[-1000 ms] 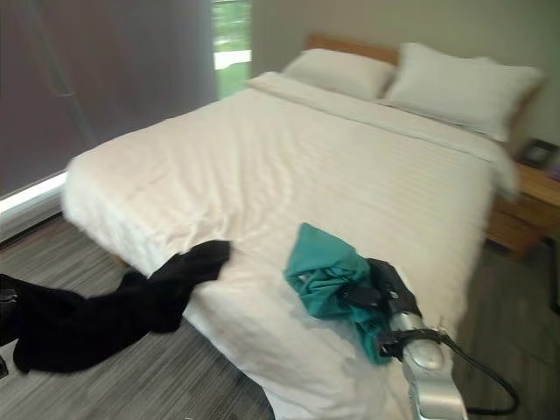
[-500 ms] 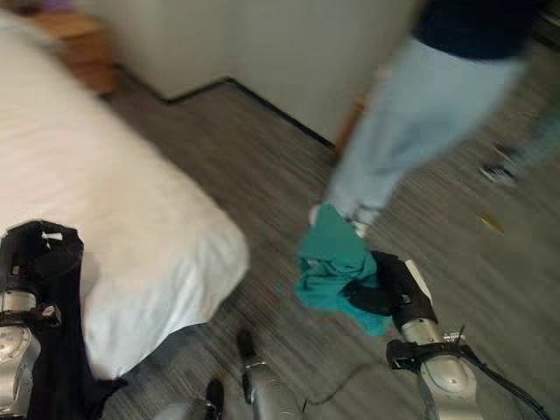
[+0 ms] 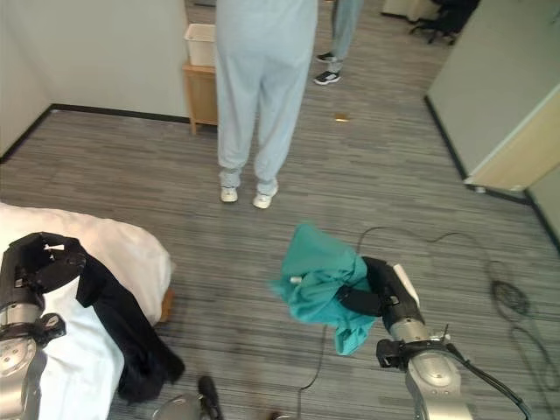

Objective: Pick up bed clothes into laundry basket.

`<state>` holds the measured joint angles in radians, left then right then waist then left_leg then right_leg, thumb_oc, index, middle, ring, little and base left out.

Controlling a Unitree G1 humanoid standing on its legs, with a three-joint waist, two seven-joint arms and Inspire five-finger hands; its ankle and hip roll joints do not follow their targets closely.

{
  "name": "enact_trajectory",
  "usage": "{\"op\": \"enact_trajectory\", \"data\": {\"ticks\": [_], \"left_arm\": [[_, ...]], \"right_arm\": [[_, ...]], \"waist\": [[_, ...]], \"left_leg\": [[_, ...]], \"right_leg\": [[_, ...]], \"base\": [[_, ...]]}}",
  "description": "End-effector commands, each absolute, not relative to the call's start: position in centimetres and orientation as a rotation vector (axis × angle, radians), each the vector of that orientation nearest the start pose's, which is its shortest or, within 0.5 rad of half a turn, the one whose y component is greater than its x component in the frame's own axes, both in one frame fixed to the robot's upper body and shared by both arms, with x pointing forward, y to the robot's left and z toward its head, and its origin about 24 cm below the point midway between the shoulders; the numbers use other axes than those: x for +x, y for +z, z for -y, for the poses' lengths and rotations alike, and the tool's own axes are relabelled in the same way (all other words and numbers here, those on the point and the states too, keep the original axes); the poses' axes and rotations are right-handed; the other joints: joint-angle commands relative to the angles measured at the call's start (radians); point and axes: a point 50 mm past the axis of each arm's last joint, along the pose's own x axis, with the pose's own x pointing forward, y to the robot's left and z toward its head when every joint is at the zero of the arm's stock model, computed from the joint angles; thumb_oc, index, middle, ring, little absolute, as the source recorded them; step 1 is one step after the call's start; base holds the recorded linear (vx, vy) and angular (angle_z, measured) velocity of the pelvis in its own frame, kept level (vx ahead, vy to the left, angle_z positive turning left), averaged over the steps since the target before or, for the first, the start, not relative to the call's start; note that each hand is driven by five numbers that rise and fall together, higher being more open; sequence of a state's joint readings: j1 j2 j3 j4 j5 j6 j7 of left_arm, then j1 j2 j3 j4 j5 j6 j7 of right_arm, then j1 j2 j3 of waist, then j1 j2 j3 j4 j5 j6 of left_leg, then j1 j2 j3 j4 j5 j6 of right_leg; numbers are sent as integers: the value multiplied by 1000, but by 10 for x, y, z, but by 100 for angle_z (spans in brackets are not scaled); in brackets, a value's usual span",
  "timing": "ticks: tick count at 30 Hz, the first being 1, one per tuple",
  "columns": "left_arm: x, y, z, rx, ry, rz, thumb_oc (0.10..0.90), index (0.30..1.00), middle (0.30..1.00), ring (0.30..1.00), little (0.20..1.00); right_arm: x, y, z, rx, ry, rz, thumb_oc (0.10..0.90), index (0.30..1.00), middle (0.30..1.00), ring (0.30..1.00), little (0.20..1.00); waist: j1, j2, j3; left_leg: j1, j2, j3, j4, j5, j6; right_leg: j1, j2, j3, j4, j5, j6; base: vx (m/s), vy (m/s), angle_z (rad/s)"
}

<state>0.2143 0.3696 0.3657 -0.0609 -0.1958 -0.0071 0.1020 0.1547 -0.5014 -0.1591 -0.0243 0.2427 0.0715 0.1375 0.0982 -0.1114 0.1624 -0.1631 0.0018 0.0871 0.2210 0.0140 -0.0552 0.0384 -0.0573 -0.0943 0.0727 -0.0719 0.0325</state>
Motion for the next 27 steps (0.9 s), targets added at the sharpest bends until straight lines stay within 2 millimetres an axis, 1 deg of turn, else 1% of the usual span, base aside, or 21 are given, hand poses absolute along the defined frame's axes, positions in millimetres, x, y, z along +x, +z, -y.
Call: {"op": "enact_trajectory", "data": {"ticks": [1, 2, 3, 4, 5, 6, 7, 8, 9, 11, 12, 17, 18, 19, 20, 21, 23, 24, 25, 26, 27], "left_arm": [[190, 107, -317, 291, 494, 218, 400, 300, 300, 300, 300], [189, 105, -317, 304, 495, 203, 400, 300, 300, 300, 300], [188, 99, -316, 289, 487, 180, 400, 300, 300, 300, 300], [190, 92, -313, 254, 476, 159, 400, 300, 300, 300, 300], [194, 94, -310, 266, 460, 164, 400, 300, 300, 300, 300], [197, 98, -310, 286, 453, 175, 400, 300, 300, 300, 300], [200, 102, -309, 316, 436, 187, 400, 300, 300, 300, 300], [200, 103, -309, 316, 436, 188, 400, 300, 300, 300, 300], [202, 106, -308, 340, 428, 200, 400, 300, 300, 300, 300], [202, 105, -309, 316, 438, 203, 400, 300, 300, 300, 300], [220, -6, -253, 258, 85, -285, 400, 300, 300, 300, 300], [217, -10, -252, 245, 73, -308, 400, 300, 300, 300, 300], [227, -2, -255, 240, 72, -284, 400, 300, 300, 300, 300], [227, -2, -256, 239, 73, -283, 400, 300, 300, 300, 300], [236, 7, -260, 255, 78, -255, 400, 300, 300, 300, 300], [268, 53, -272, 347, 71, -116, 400, 300, 300, 300, 300], [292, 102, -276, 418, 63, 32, 400, 300, 300, 300, 300], [306, 130, -274, 462, 46, 112, 400, 300, 300, 300, 300], [313, 150, -273, 504, 35, 166, 400, 300, 300, 300, 300], [321, 176, -270, 566, 12, 225, 400, 300, 300, 300, 300], [322, 176, -270, 566, 12, 226, 400, 300, 300, 300, 300]], "right_arm": [[244, 116, 275, -224, -41, 196, 400, 300, 300, 300, 300], [244, 113, 275, -216, -47, 189, 400, 300, 300, 300, 300], [245, 111, 271, -209, -31, 182, 400, 300, 300, 300, 300], [245, 109, 268, -199, -18, 176, 400, 300, 300, 300, 300], [242, 101, 266, -196, -5, 143, 400, 300, 300, 300, 300], [242, 102, 265, -195, -2, 144, 400, 300, 300, 300, 300], [243, 102, 264, -189, 3, 146, 400, 300, 300, 300, 300], [243, 102, 264, -189, 3, 146, 400, 300, 300, 300, 300], [242, 101, 264, -197, 5, 140, 400, 300, 300, 300, 300], [243, 102, 263, -197, 5, 146, 400, 300, 300, 300, 300], [183, -27, 276, -15, -95, -419, 400, 300, 300, 300, 300], [180, -31, 276, 15, -111, -435, 400, 300, 300, 300, 300], [192, -22, 281, -38, -92, -413, 400, 300, 300, 300, 300], [193, -21, 281, -38, -92, -412, 400, 300, 300, 300, 300], [205, -10, 284, -74, -73, -376, 400, 300, 300, 300, 300], [238, 26, 289, -161, -43, -255, 400, 300, 300, 300, 300], [264, 70, 292, -246, -15, -113, 400, 300, 300, 300, 300], [278, 100, 289, -285, 1, -14, 400, 300, 300, 300, 300], [287, 122, 287, -310, 10, 55, 400, 300, 300, 300, 300], [298, 146, 283, -326, 22, 132, 400, 300, 300, 300, 300], [299, 146, 283, -325, 21, 134, 400, 300, 300, 300, 300]], "waist": [[2, 10, -42], [2, 16, -49], [7, 21, -54], [1, 31, -59], [-18, 49, -79], [-24, 54, -83], [-33, 59, -91], [-33, 59, -90], [-42, 65, -100], [-45, 69, -108], [-43, 89, -112], [-44, 92, -116], [-45, 94, -122], [-45, 94, -121], [-46, 95, -122], [-44, 100, -129], [-42, 105, -130], [-43, 106, -125], [-43, 108, -132], [-43, 112, -131], [-43, 111, -131]], "left_leg": [[79, 16, -5, -62, -3, 45], [83, 6, -8, -91, -4, 48], [99, -9, -23, -128, 0, 58], [116, -20, -39, -173, 16, 63], [158, -22, -47, -252, 44, 62], [165, -24, -59, -272, 66, 59], [181, -25, -66, -295, 72, 61], [181, -25, -67, -296, 73, 61], [193, -25, -66, -303, 75, 58], [199, -27, -72, -306, 72, 60], [223, -56, -149, -302, 70, 49], [229, -53, -156, -307, 70, 47], [236, -50, -160, -308, 63, 43], [236, -50, -160, -308, 63, 43], [237, -49, -160, -308, 66, 41], [234, -46, -165, -308, 74, 34], [231, -46, -172, -308, 79, 30], [227, -46, -176, -308, 91, 27], [221, -47, -178, -308, 94, 26], [225, -48, -180, -308, 94, 25], [222, -48, -180, -308, 96, 25]], "right_leg": [[-13, 2, 49, -144, 202, 38], [-14, 9, 52, -144, 201, 37], [-18, 16, 61, -138, 199, 37], [-19, 30, 74, -137, 199, 33], [-16, 41, 70, -130, 189, 29], [-22, 43, 67, -124, 191, 24], [-17, 47, 66, -125, 183, 21], [-17, 47, 65, -125, 183, 21], [-10, 47, 60, -125, 180, 20], [-4, 46, 57, -126, 174, 17], [5, 19, 108, -129, 178, 57], [9, 21, 103, -134, 175, 55], [18, 21, 101, -136, 168, 56], [18, 21, 100, -136, 168, 56], [18, 21, 99, -135, 168, 56], [16, 22, 97, -133, 169, 56], [17, 23, 91, -135, 169, 55], [16, 24, 85, -133, 175, 54], [11, 23, 84, -135, 177, 55], [18, 24, 82, -139, 178, 56], [15, 24, 82, -139, 179, 56]], "base": [[23, -22, 47], [35, -36, 40], [35, -15, 9], [48, 24, -16], [-3, 38, -17], [1, 41, -8], [-23, 8, 11], [33, 15, 14], [28, 13, 10], [40, 8, 3], [33, -6, 2], [24, -20, 19], [51, -28, 1], [37, -37, -2], [-20, -40, -2], [-35, -56, -4], [-54, -55, -3], [-69, -51, 8], [-70, -49, 13], [-34, -29, 8], [0, 0, 0]]}}
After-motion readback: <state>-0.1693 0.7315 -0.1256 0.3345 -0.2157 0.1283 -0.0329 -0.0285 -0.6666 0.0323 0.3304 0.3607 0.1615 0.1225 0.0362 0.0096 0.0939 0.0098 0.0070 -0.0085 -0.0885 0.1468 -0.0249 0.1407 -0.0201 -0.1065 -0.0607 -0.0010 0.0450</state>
